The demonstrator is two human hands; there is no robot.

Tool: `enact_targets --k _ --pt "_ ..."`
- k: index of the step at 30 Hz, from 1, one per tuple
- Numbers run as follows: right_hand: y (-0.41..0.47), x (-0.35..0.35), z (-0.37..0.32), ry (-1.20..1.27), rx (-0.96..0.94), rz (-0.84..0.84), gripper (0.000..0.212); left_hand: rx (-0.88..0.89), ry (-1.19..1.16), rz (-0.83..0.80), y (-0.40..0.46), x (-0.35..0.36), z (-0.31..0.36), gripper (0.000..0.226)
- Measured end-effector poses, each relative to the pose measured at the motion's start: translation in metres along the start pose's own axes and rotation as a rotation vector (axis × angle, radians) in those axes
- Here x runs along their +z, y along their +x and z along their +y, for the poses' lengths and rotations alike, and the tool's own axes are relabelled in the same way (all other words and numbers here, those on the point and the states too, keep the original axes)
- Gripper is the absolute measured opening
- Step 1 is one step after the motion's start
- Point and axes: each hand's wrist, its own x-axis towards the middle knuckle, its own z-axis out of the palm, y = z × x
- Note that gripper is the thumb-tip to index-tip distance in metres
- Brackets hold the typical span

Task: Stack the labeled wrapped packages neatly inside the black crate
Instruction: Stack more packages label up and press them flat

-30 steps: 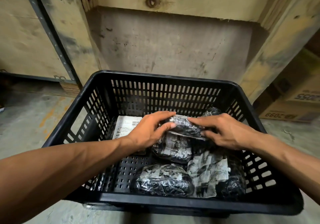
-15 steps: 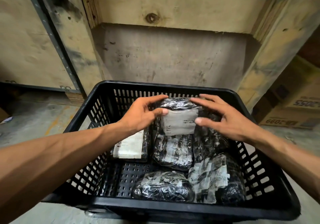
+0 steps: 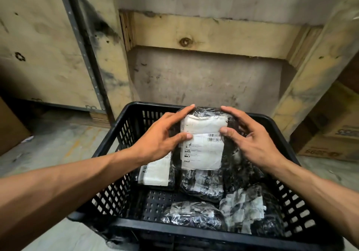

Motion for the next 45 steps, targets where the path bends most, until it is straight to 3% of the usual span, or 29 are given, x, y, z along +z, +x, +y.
enact_targets --k 5,9,13,18,20,25,30,35,41,45 --pt "0.000 0.011 -0.002 -0.117 0.050 -0.036 0.072 -0.010 -0.138 0.077 -0.001 -0.016 0.008 0.063" --pt "-0.005 0.026 -0.001 0.068 0.090 -0.135 0.097 -0.035 -0.297 0.183 -0.004 -0.023 0.013 0.061" --pt "-0.003 0.039 -0.006 0.098 0.078 -0.090 0.091 -0.087 -0.307 0.235 -0.009 -0.027 0.012 0.059" --pt "-0.005 0.065 -0.005 0.211 0.087 0.007 0.076 -0.197 -0.183 0.095 -0.023 -0.013 0.005 0.103" --pt "-0.005 0.072 -0.005 0.203 0.141 0.023 0.074 -0.222 -0.114 0.062 -0.029 -0.009 0.001 0.110" --pt "-0.006 0.078 0.002 0.199 0.205 -0.088 0.074 -0.262 -0.078 0.045 -0.036 -0.011 -0.009 0.109" --pt "-0.002 0.080 0.007 0.173 0.262 -0.185 0.095 -0.290 -0.027 0.015 -0.044 -0.019 -0.022 0.102" --pt "0.000 0.088 0.023 0.212 0.276 -0.212 0.090 -0.330 0.033 -0.068 -0.049 -0.031 -0.033 0.089" --pt "0.000 0.112 0.035 0.183 0.358 -0.245 0.093 -0.491 0.030 -0.140 -0.049 -0.028 -0.046 0.095" --pt "0.002 0.133 0.046 0.082 0.410 -0.312 0.091 -0.586 0.136 -0.209 -0.043 -0.021 -0.059 0.117"
